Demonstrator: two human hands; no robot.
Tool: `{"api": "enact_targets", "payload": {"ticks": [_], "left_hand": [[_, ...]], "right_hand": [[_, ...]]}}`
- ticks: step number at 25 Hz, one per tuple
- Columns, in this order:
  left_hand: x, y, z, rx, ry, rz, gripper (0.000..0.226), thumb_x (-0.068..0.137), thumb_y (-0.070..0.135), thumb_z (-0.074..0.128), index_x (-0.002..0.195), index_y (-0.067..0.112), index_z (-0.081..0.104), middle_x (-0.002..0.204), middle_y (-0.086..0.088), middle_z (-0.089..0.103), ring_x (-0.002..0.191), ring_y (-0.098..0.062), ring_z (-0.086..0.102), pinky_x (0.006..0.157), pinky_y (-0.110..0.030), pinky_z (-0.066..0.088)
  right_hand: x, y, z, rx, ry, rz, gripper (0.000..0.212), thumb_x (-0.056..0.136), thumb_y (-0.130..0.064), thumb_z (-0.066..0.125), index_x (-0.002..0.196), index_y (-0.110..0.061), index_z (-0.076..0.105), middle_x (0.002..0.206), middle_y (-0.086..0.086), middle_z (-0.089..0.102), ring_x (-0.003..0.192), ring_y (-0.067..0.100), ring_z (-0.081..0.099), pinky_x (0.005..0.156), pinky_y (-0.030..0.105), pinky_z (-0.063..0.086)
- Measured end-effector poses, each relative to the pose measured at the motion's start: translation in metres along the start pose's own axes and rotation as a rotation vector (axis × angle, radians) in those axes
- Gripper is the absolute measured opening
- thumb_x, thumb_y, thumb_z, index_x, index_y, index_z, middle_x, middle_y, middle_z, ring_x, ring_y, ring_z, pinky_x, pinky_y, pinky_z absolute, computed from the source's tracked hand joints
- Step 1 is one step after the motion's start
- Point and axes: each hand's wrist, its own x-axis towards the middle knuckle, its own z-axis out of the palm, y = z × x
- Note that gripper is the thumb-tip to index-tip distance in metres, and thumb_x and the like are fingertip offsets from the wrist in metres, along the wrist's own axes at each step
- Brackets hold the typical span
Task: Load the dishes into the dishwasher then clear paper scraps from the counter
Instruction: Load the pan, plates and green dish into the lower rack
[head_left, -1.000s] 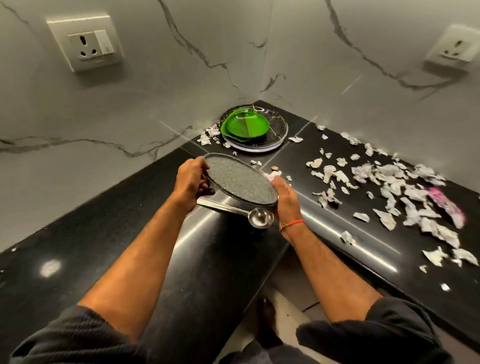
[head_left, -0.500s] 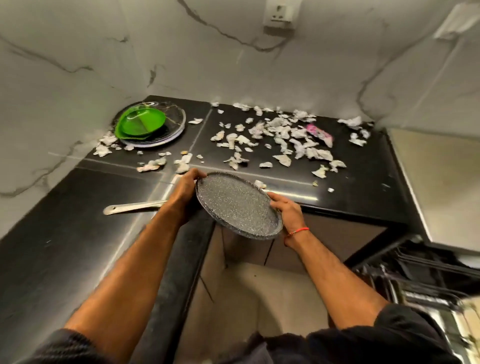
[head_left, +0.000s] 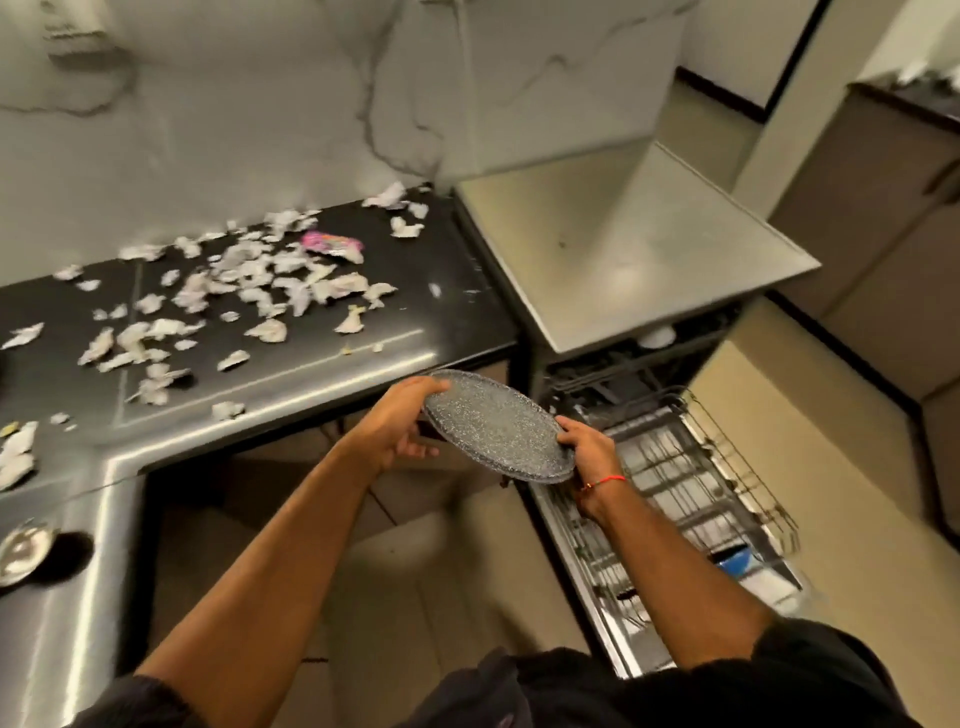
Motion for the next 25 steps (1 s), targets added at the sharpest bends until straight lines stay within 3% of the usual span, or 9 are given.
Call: {"api": "enact_targets", "payload": {"ticks": [6, 8, 10, 13, 16, 17, 20, 23, 25], "left_hand": [[0.054, 0.0, 0.165, 0.165, 0.014, -0.089, 0.021, 0.088, 0.005, 0.057, 0.108, 0.007, 0.062, 0.088, -0.015, 0.064, 0.068, -0.023, 0.063, 0.048, -0.032, 0.056], [0.072, -0.004, 0.204, 0.23, 0.042, -0.117, 0.016, 0.086, 0.001, 0.054, 0.099, 0.006, 0.062, 0.083, -0.015, 0.064, 0.062, -0.022, 0.064, 0.05, -0.031, 0.057], [0.095, -0.008, 0.235, 0.291, 0.068, -0.116, 0.024, 0.086, 0.004, 0.055, 0.109, 0.006, 0.06, 0.096, -0.02, 0.067, 0.073, -0.025, 0.066, 0.053, -0.032, 0.057], [0.129, -0.018, 0.268, 0.418, 0.022, -0.117, 0.044, 0.091, 0.007, 0.055, 0.134, 0.006, 0.05, 0.106, -0.02, 0.066, 0.08, -0.026, 0.067, 0.05, -0.028, 0.055], [0.16, -0.023, 0.3, 0.629, -0.05, -0.065, 0.027, 0.099, 0.006, 0.047, 0.126, 0.01, 0.05, 0.1, -0.009, 0.062, 0.078, -0.018, 0.062, 0.042, -0.02, 0.051], [0.177, -0.028, 0.307, 0.705, -0.08, -0.032, 0.028, 0.101, 0.011, 0.047, 0.129, 0.013, 0.049, 0.107, -0.008, 0.061, 0.084, -0.019, 0.062, 0.047, -0.022, 0.054], [0.238, -0.059, 0.324, 0.918, -0.072, 0.05, 0.048, 0.098, 0.024, 0.052, 0.144, 0.02, 0.039, 0.126, -0.003, 0.057, 0.106, -0.028, 0.061, 0.085, -0.044, 0.058], [0.304, -0.092, 0.349, 0.991, 0.014, 0.047, 0.043, 0.098, 0.022, 0.055, 0.137, 0.014, 0.042, 0.13, -0.008, 0.054, 0.111, -0.027, 0.056, 0.089, -0.03, 0.045], [0.358, -0.117, 0.366, 1.035, 0.035, 0.03, 0.039, 0.097, 0.02, 0.056, 0.134, 0.011, 0.047, 0.133, -0.012, 0.056, 0.117, -0.03, 0.056, 0.092, -0.03, 0.043]], "right_hand": [[0.045, -0.02, -0.142, 0.076, 0.021, 0.2, 0.036, 0.089, 0.01, 0.047, 0.12, -0.003, 0.061, 0.102, 0.011, 0.067, 0.069, 0.015, 0.062, 0.046, 0.022, 0.052], [0.052, -0.026, -0.179, 0.1, 0.005, 0.242, 0.032, 0.093, 0.008, 0.045, 0.114, -0.01, 0.061, 0.091, 0.008, 0.067, 0.066, 0.014, 0.062, 0.047, 0.023, 0.053], [0.058, -0.029, -0.211, 0.145, 0.016, 0.258, 0.03, 0.095, 0.007, 0.046, 0.111, -0.015, 0.06, 0.085, 0.006, 0.067, 0.064, 0.014, 0.062, 0.049, 0.025, 0.053], [0.073, -0.018, -0.237, 0.121, 0.062, 0.282, 0.037, 0.094, -0.003, 0.056, 0.128, -0.017, 0.055, 0.092, 0.008, 0.07, 0.071, 0.017, 0.061, 0.055, 0.027, 0.051], [0.09, 0.004, -0.245, 0.101, 0.129, 0.299, 0.053, 0.091, -0.007, 0.06, 0.141, -0.018, 0.047, 0.097, 0.007, 0.068, 0.076, 0.017, 0.059, 0.058, 0.027, 0.045], [0.099, 0.01, -0.246, 0.115, 0.156, 0.301, 0.051, 0.092, -0.007, 0.06, 0.14, -0.017, 0.048, 0.099, 0.003, 0.069, 0.079, 0.016, 0.06, 0.06, 0.025, 0.045], [0.134, 0.027, -0.244, 0.192, 0.223, 0.335, 0.044, 0.096, -0.014, 0.059, 0.138, -0.019, 0.049, 0.103, -0.015, 0.061, 0.082, -0.003, 0.055, 0.064, 0.013, 0.043], [0.19, 0.057, -0.243, 0.248, 0.289, 0.383, 0.039, 0.097, -0.019, 0.058, 0.136, -0.015, 0.053, 0.114, -0.007, 0.06, 0.088, 0.002, 0.057, 0.061, 0.004, 0.04], [0.234, 0.087, -0.244, 0.295, 0.336, 0.424, 0.034, 0.098, -0.021, 0.056, 0.132, -0.015, 0.056, 0.108, -0.007, 0.06, 0.096, 0.009, 0.06, 0.059, 0.003, 0.042]]}}
